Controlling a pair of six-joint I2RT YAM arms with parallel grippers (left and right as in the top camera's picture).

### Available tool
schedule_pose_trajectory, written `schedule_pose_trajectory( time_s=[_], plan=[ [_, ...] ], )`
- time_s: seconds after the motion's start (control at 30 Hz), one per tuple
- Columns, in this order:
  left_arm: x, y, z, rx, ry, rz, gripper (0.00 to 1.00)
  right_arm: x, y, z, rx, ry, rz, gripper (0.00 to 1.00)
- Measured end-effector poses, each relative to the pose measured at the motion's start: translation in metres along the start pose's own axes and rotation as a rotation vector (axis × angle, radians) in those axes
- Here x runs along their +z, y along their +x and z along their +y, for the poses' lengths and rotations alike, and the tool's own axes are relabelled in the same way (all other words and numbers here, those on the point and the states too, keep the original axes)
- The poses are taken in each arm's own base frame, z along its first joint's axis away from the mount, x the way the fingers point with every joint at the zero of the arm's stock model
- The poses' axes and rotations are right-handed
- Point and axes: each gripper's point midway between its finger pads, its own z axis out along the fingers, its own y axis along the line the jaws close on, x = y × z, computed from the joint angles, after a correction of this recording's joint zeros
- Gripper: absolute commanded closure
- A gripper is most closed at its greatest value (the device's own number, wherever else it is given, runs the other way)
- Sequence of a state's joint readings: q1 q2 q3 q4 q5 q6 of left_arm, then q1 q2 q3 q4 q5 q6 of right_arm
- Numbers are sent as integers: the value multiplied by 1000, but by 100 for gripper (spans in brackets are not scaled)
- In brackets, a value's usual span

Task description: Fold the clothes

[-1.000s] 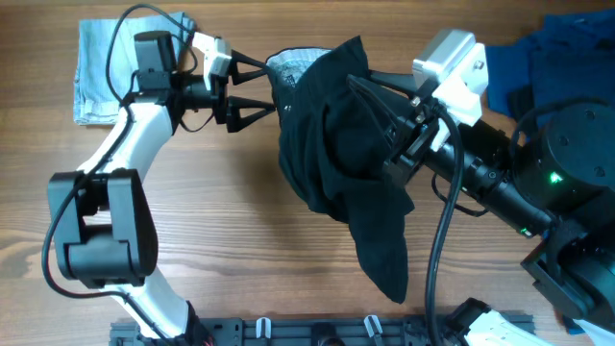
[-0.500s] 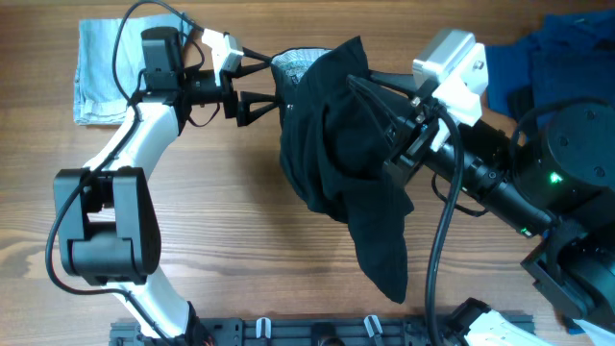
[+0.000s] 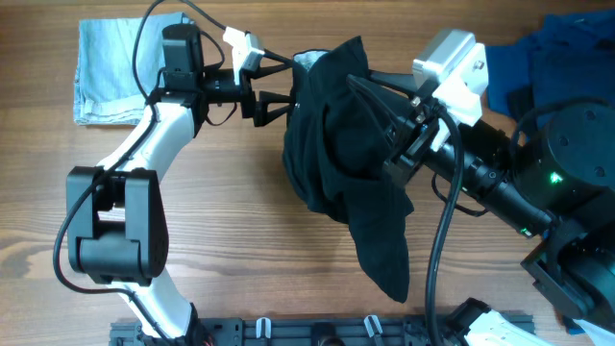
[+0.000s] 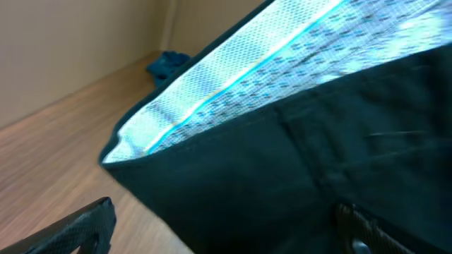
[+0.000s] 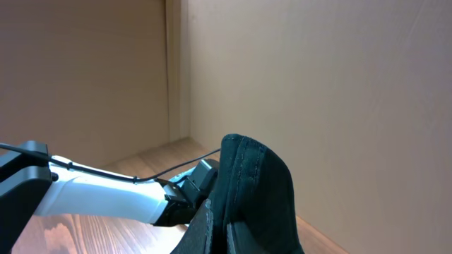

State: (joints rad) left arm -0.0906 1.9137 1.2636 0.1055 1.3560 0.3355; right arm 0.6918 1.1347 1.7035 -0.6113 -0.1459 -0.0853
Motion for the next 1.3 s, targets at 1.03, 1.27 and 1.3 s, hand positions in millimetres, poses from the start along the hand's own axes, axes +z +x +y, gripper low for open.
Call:
schedule_pose_trajectory(
  time_s=[1.03, 1.27, 1.3],
  plan=[
    [-125, -35, 13, -455, -80, -155, 0, -45, -55, 91, -94, -552, -194, 96],
    [-125, -33, 10, -473, -66, -155, 0, -59, -55, 105, -100, -648, -202, 96],
    [-124, -32, 10, -478, -66, -155, 0, -59, -53, 105, -97, -644, -193, 96]
  ],
)
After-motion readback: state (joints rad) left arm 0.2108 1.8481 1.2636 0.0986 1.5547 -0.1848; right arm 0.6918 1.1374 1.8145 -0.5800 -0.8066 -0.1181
